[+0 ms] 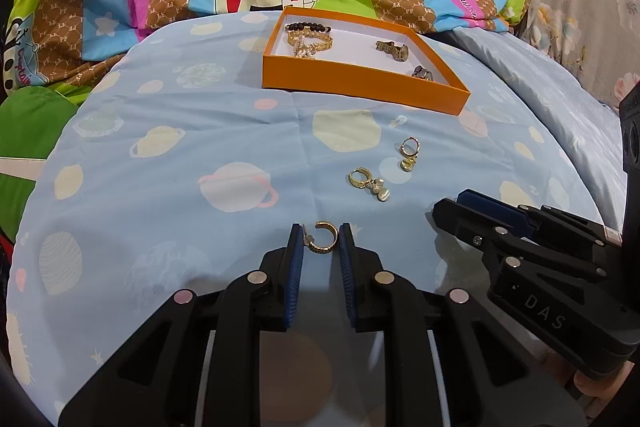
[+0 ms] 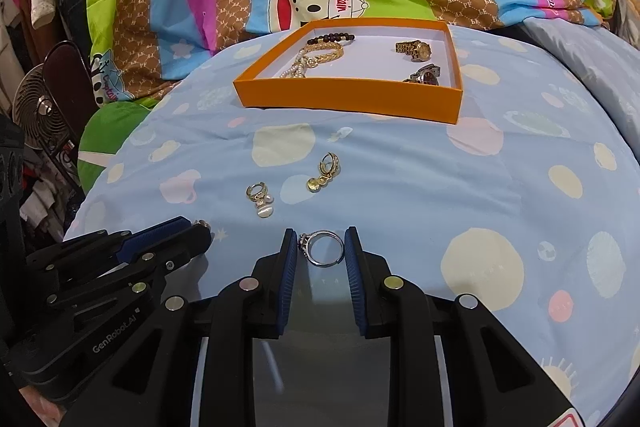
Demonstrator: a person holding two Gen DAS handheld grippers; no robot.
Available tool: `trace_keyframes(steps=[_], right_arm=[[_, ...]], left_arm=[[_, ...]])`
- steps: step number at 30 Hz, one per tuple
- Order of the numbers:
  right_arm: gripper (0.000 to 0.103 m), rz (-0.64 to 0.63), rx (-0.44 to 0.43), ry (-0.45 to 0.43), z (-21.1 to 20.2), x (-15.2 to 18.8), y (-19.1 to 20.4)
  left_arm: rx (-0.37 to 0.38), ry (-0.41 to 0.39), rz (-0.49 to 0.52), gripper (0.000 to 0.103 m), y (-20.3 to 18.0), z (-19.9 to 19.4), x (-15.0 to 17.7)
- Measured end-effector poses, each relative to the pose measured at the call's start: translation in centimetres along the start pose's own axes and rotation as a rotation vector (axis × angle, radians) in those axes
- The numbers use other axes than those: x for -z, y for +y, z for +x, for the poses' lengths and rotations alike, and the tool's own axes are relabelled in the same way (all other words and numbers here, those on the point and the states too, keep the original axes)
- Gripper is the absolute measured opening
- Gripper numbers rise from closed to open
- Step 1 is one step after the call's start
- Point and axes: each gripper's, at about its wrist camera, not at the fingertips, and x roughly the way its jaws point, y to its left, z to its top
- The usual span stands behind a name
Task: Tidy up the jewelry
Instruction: 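Grasp the gold hoop earring with the left tool while the right tool grasps the silver ring, then carry hoop earring and silver ring into the orange box and open both tools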
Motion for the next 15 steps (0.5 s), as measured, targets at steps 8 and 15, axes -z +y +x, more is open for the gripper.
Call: trace_keyframes(steps=[8,15], right_arm=[[0.023,0.008,0.009,-0.011,-0.8,0.5,-0.4],[0.023,0.008,0.016,-0.024,-2.0,0.9,-0.6]], left_arm=[[0.003,-0.001,0.006,0.017,-0.1,-0.1,-0.1],[0.013,0.001,-0.029,0.017,0.4,-0.5,-0.1]])
